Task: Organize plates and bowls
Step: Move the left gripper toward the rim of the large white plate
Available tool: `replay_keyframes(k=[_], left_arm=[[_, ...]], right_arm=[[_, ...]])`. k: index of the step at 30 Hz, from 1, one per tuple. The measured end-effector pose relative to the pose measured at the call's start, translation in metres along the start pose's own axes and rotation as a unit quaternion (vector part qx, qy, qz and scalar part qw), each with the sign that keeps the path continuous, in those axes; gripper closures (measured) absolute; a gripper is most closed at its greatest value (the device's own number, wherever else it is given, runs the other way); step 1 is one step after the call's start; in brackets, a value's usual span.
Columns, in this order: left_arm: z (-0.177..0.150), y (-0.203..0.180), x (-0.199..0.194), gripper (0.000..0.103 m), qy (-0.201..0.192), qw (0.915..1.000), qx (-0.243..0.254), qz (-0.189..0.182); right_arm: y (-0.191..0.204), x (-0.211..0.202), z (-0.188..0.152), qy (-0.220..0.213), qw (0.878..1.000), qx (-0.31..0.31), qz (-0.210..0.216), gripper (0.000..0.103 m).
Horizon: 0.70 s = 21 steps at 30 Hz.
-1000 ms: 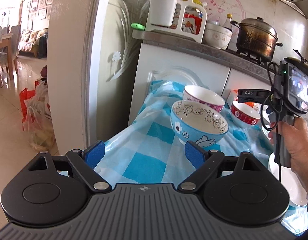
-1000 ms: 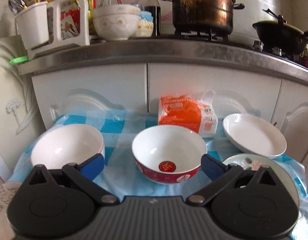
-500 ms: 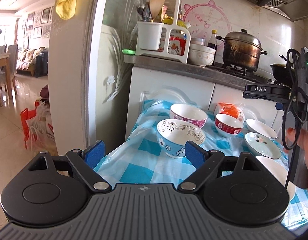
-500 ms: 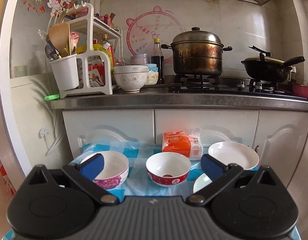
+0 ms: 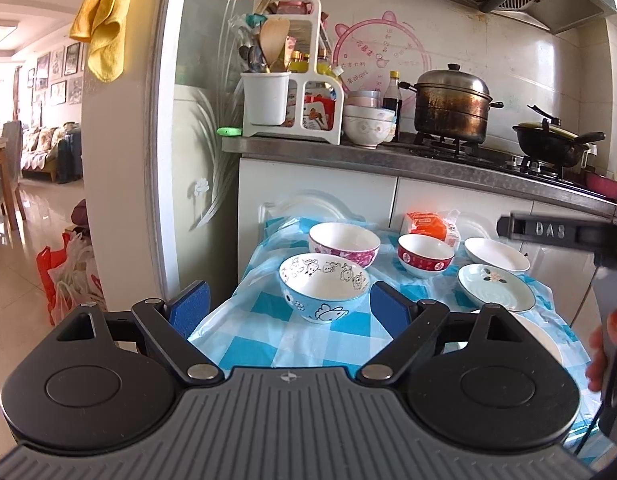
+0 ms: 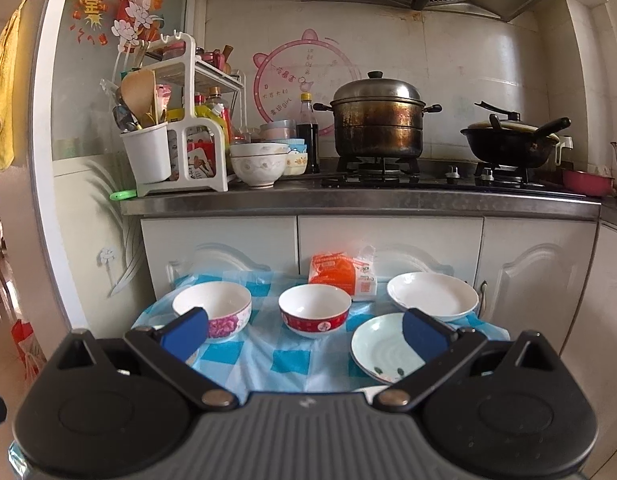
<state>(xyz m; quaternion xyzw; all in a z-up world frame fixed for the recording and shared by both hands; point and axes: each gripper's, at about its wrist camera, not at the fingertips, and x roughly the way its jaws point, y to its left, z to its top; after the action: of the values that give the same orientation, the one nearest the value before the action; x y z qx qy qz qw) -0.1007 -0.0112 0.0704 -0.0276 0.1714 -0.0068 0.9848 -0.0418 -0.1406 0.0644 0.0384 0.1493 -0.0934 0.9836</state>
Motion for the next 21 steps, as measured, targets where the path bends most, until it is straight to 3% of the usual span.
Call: replay_keyframes(k=[13, 21], left_arm=[[-0.002, -0.039, -0.021, 0.000, -0.007, 0.9987, 0.035, -0.036], [-0.008, -0.059, -0.019, 0.000, 0.008, 0.9964, 0.058, -0.062]], right_arm=[[-0.031, -0.064, -0.027, -0.044, 0.991, -0.031, -0.120, 0.001], [-0.046, -0.082, -0.048, -0.036, 0.991, -0.031, -0.128, 0.001]])
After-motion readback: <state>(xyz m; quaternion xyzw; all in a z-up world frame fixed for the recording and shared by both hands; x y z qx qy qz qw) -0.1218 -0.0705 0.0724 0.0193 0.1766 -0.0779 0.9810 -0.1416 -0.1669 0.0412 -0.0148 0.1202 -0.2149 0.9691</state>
